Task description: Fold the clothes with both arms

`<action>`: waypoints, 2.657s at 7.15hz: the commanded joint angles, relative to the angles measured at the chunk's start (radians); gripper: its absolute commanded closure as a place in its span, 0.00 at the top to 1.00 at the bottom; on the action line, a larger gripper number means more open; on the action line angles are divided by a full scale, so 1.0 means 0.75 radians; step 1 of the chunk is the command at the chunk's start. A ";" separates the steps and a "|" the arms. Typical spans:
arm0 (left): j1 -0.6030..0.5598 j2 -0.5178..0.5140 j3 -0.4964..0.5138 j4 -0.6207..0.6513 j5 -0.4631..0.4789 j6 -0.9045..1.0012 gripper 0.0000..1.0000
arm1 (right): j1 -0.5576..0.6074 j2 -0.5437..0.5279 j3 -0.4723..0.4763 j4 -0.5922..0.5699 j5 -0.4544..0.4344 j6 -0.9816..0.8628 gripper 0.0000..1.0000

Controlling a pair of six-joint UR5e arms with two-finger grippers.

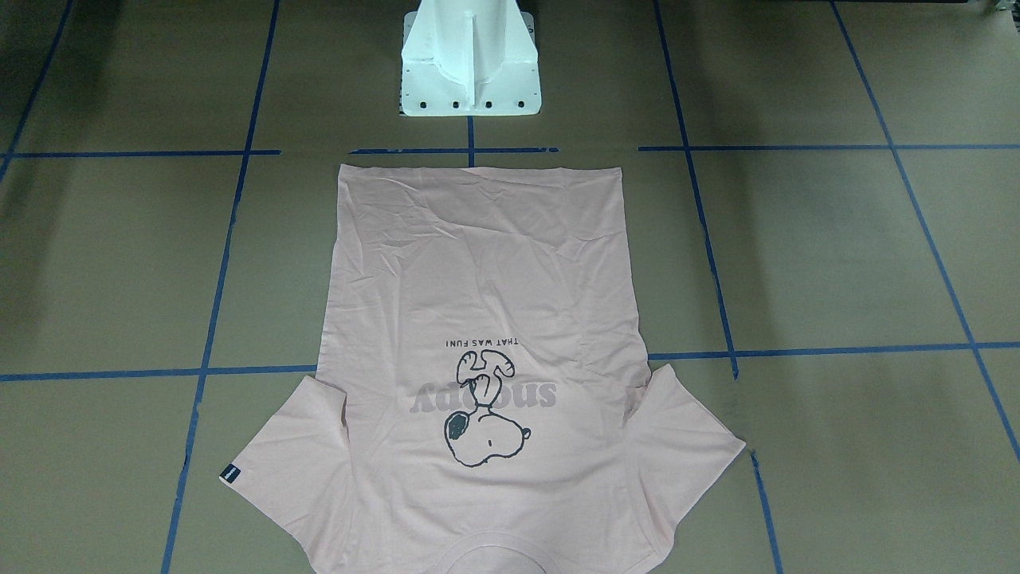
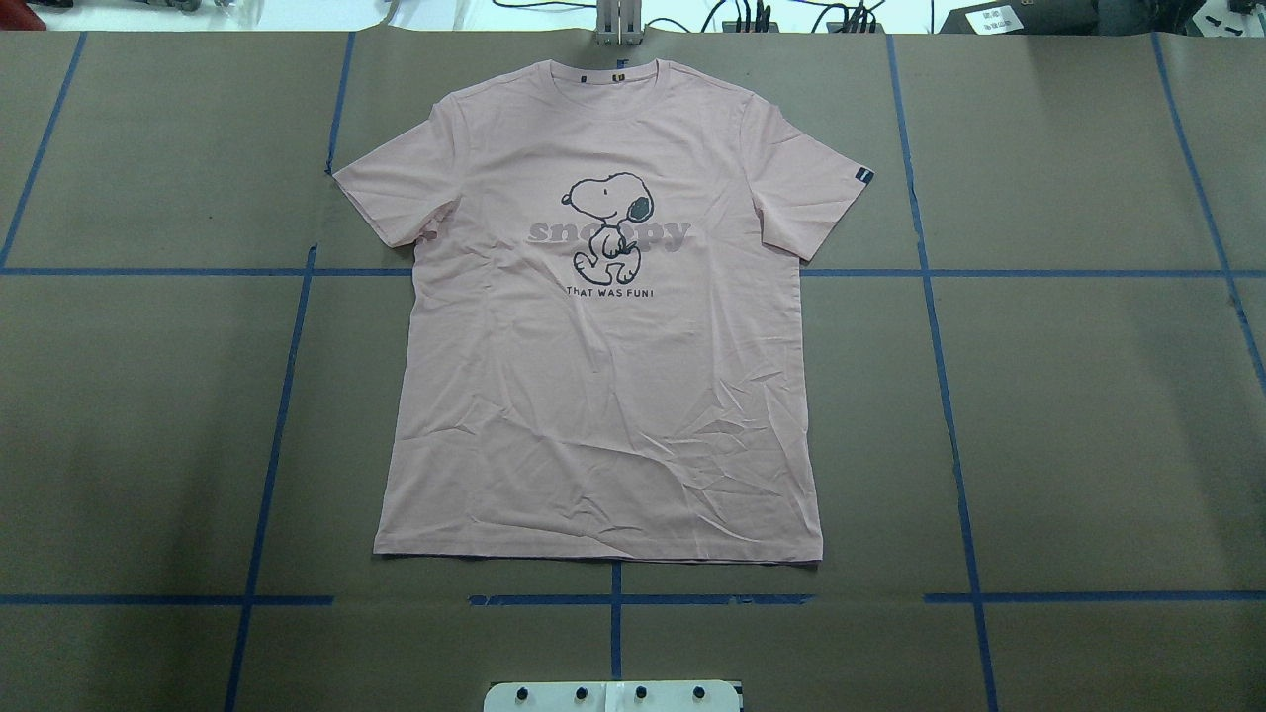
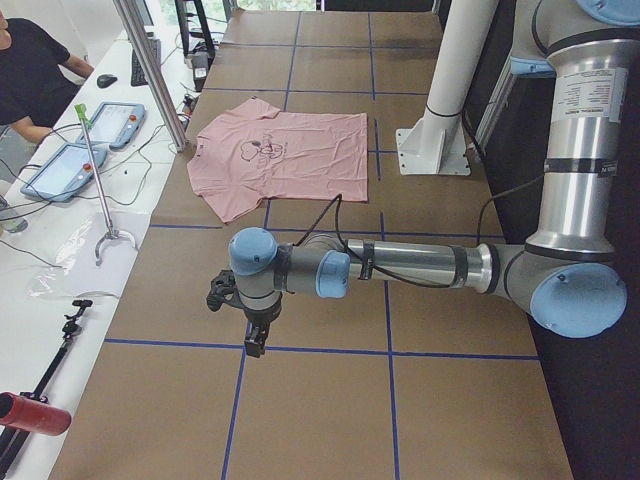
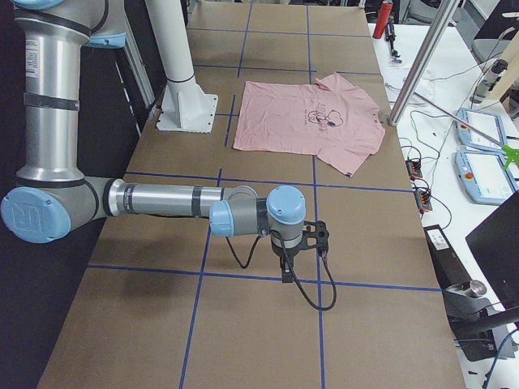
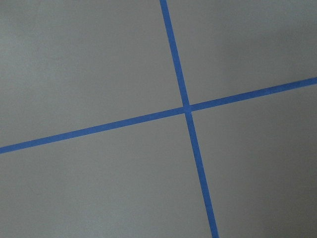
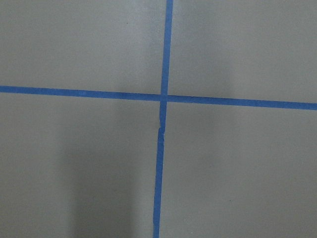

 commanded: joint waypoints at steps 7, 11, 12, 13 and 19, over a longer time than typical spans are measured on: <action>0.057 -0.194 -0.111 -0.259 -0.082 -0.010 1.00 | -0.249 0.401 -0.206 0.156 0.079 0.166 1.00; 0.277 -0.292 -0.088 -0.449 -0.049 -0.602 1.00 | -0.508 0.955 -0.557 0.249 -0.122 0.621 1.00; 0.325 -0.331 -0.082 -0.449 0.004 -0.687 1.00 | -0.621 0.970 -0.670 0.562 -0.247 0.898 1.00; 0.348 -0.358 -0.076 -0.447 0.043 -0.714 1.00 | -0.713 0.987 -0.829 0.848 -0.335 1.002 1.00; 0.356 -0.387 -0.095 -0.451 0.041 -0.825 1.00 | -0.857 1.050 -0.968 0.898 -0.526 1.001 0.88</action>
